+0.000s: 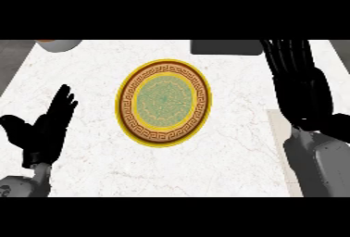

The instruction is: Pick the tomato from the placemat and place it in the plate

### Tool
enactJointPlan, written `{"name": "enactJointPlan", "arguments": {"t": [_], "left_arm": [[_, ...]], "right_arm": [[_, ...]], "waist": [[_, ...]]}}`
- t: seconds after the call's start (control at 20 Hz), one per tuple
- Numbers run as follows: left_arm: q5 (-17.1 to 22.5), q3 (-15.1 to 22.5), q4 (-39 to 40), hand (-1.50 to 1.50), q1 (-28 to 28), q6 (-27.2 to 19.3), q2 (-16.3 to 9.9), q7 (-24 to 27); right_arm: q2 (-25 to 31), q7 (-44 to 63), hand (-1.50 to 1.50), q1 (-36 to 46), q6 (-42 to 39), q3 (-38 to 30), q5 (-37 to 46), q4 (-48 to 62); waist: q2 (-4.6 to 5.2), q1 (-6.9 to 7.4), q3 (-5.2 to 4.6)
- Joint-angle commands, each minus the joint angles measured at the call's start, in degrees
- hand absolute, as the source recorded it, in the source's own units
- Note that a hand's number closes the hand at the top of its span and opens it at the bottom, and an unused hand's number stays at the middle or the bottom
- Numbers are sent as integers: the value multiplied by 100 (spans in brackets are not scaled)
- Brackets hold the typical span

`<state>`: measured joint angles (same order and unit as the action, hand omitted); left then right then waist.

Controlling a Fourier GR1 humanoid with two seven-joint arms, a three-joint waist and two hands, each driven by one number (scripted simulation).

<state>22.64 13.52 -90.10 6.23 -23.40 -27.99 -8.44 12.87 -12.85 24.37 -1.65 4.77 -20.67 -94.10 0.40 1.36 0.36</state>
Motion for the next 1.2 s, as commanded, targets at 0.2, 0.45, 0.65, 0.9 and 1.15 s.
{"name": "enactJointPlan", "arguments": {"t": [0.2, 0.45, 0.65, 0.9, 1.15], "left_arm": [[-1000, -48, 213, 0, -665, 154, -843, 946], [-1055, -104, 437, 0, -837, 310, -995, 1180], [-1105, -60, 323, 0, -1384, 408, -910, 1710], [-1337, -235, 652, 0, -1006, 574, -744, 1746], [-1535, 76, 467, 0, -1151, 327, -416, 1797]], "right_arm": [[150, 349, -150, -1145, -725, -1554, -2368, -116], [449, -697, -150, -2053, 325, -2783, -1305, 282], [-423, -1690, -150, -3264, -216, -3033, -1732, -83], [-234, -1492, -150, -4253, -1255, -3188, -2024, -718], [978, -1179, -150, -4416, -1709, -3289, -1089, -118]], "waist": [[-65, -285, -7], [-50, -415, -25], [-78, -285, -28], [-53, -222, -37], [-37, -179, -35]]}}
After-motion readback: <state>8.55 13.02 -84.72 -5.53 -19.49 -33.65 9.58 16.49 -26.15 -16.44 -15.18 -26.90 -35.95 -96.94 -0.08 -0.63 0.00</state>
